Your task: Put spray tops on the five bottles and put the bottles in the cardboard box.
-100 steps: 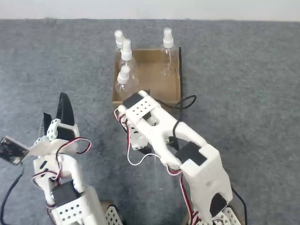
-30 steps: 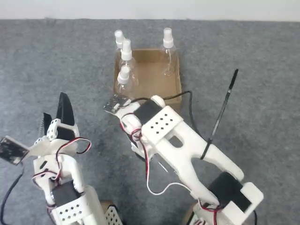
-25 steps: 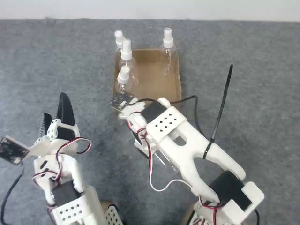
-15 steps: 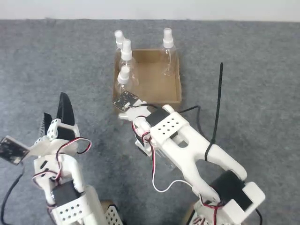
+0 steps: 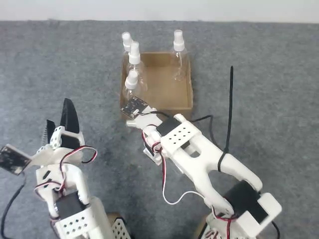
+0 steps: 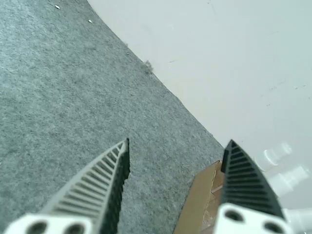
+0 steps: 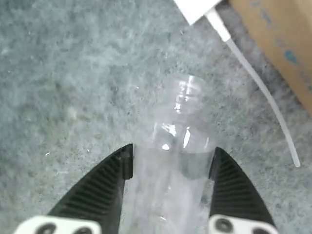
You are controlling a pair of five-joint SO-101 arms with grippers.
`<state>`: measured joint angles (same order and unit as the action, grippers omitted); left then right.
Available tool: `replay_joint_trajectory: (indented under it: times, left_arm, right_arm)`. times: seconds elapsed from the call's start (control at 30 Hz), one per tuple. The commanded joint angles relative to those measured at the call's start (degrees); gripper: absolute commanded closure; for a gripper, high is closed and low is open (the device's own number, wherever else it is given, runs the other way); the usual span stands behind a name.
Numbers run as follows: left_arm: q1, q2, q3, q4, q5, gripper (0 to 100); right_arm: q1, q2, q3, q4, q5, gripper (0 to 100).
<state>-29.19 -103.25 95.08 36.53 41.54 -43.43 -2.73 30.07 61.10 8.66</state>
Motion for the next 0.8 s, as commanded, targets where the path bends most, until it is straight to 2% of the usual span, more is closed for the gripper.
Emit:
replay_joint_trajectory:
  times: [0.0,0.13,0.5,0.77]
  left_arm:
    - [0.0,-0.97,-1.98,-1.93,0.09,71]
    - [0.0,-0.97,-1.98,-1.93,0.09,71]
    - [0.0,-0.97,-1.89,-1.93,0.09,71]
    - [0.0,-0.97,-1.89,-1.93,0.09,71]
  right_arm:
    - [0.75,-3.03,-0.62,-1.19,0.62,75.5]
    - [0.84,-3.03,-0.53,-1.19,0.44,70.7]
    - [1.01,3.65,-1.05,-5.58,0.7,75.2]
    - [2.59,4.18,-2.37,-5.14,0.7,81.2]
